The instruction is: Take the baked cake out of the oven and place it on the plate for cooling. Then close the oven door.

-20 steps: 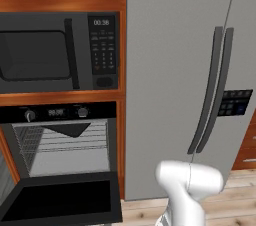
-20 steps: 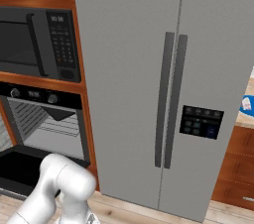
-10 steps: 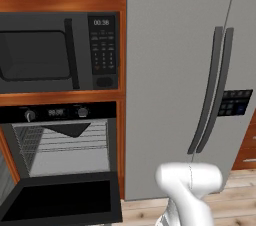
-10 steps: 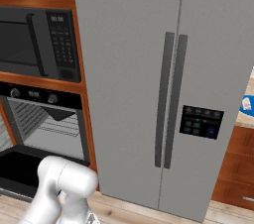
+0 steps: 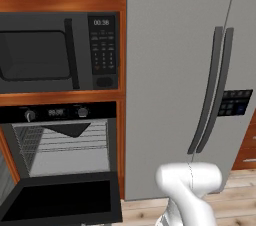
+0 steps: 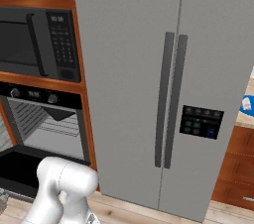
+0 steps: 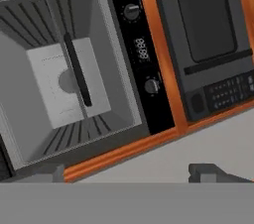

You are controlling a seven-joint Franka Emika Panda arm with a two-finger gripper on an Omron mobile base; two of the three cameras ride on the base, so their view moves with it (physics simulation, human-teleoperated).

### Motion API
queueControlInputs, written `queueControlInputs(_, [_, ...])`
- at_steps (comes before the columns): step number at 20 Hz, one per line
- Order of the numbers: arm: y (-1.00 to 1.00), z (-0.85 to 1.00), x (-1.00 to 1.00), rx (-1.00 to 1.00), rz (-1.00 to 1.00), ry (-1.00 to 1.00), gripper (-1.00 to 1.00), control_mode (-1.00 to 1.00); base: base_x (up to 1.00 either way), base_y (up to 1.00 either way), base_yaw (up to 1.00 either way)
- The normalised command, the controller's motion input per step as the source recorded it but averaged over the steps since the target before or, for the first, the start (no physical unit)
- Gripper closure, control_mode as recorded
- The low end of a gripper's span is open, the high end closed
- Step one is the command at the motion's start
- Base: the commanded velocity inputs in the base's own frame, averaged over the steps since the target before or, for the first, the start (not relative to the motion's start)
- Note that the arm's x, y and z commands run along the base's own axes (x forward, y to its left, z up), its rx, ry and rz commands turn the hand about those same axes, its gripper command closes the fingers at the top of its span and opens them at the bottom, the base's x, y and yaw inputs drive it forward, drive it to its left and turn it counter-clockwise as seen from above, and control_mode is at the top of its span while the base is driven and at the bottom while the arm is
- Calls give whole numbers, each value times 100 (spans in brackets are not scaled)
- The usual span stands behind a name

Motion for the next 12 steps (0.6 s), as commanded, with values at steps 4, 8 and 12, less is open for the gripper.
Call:
queueControlInputs(4, [14, -66, 55, -14, -2, -4, -100, -100, 0, 0, 0])
queueControlInputs(8, [30, -67, 52, -17, -3, -5, -100, -100, 0, 0, 0])
queueControlInputs(12, [44, -57, 66, -17, -5, -5, -100, -100, 0, 0, 0])
